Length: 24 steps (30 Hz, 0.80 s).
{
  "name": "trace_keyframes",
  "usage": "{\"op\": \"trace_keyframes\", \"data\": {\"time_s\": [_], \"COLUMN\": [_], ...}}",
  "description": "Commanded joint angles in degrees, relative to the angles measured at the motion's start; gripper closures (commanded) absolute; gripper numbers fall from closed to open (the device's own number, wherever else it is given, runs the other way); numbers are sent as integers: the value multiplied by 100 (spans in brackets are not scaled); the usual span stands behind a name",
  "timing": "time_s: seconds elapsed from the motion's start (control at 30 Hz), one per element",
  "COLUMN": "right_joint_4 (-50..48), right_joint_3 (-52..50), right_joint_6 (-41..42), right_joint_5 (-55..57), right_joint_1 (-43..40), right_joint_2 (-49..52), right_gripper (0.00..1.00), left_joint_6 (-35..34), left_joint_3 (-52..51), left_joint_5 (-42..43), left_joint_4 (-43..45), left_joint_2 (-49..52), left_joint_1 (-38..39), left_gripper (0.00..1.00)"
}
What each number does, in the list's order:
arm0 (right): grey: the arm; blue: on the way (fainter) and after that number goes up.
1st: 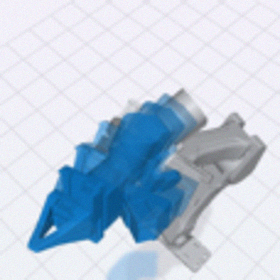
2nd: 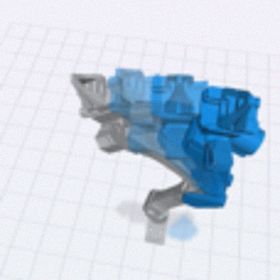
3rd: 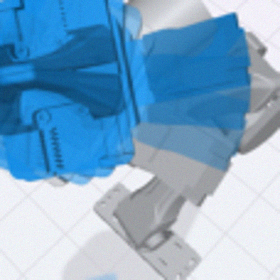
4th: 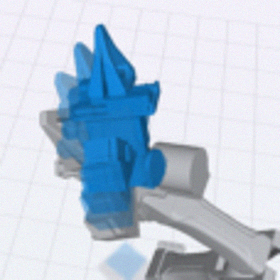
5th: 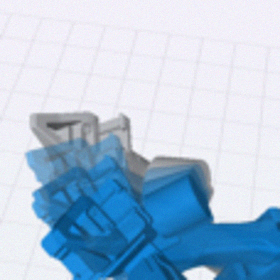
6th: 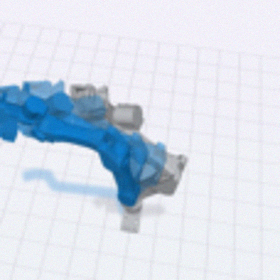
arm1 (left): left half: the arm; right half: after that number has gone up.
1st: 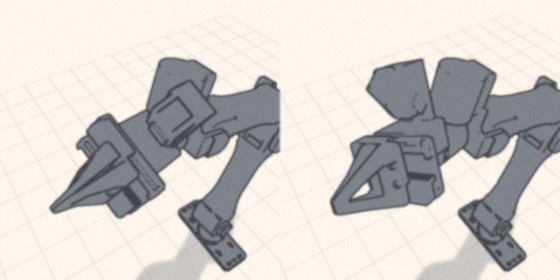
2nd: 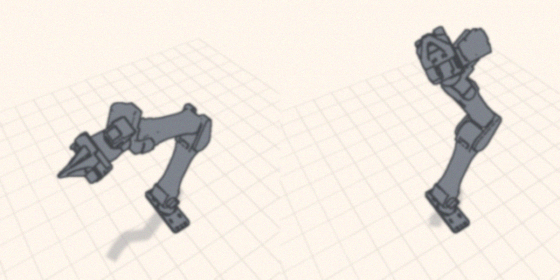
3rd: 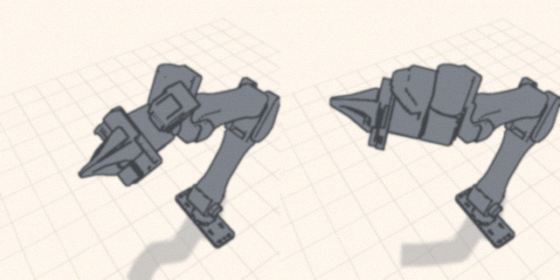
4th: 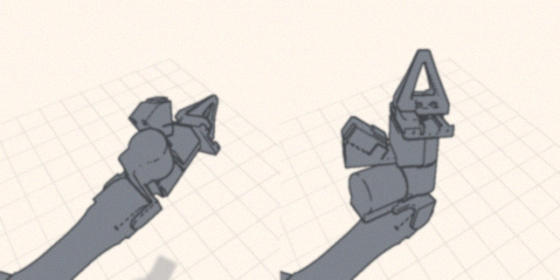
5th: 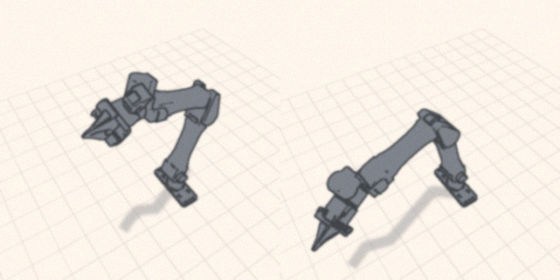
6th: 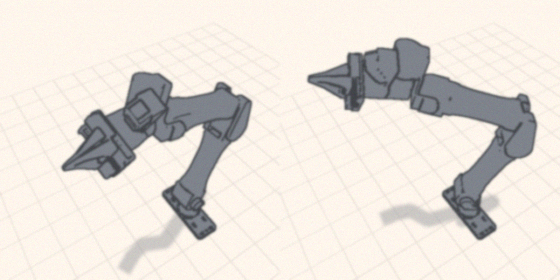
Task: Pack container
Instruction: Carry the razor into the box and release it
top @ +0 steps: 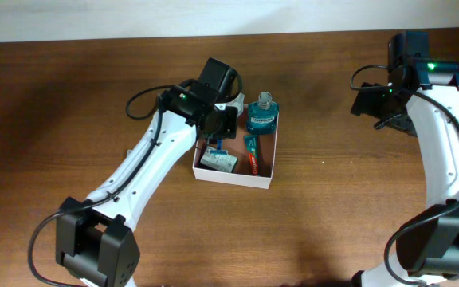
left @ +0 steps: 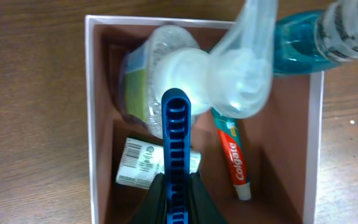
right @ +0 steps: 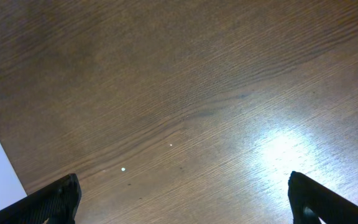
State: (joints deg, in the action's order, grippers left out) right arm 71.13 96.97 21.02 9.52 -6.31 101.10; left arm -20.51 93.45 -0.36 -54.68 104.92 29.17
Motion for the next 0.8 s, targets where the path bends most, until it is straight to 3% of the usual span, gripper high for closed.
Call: {"op": "trace_keyframes", "data": {"time_s": [0.0,0.13,0.53,0.63,0.67,0.77], "right_joint_4": [0,0,0,0,0,0], "right_joint_3": [74,74,74,74,74,74], "right_joint_6": [2,4,4,4,4,4], "right_joint_5": [11,13,11,11,11,11], "right_joint_1": [-11,-11,-11,-11,-11,-11], "right_joint_2": [-44,-44,-44,-44,-44,-44], "right_gripper": [1,1,1,1,1,1], "left_joint_6": [114,177,525,1615,2387,3582], "left_joint_3": [39,42,96,212,214,212], "left_joint_5": [-372,-890,-599,382,776,1117], "left_joint_4": [-9,-4,0,-7,-24,-120], "left_joint_2": [-101,-103,-107,-133,-146,-146], "left_joint_1": [-63,-63,-87,-87,-90,-83], "left_gripper": [99,99,100,100,100,100]}}
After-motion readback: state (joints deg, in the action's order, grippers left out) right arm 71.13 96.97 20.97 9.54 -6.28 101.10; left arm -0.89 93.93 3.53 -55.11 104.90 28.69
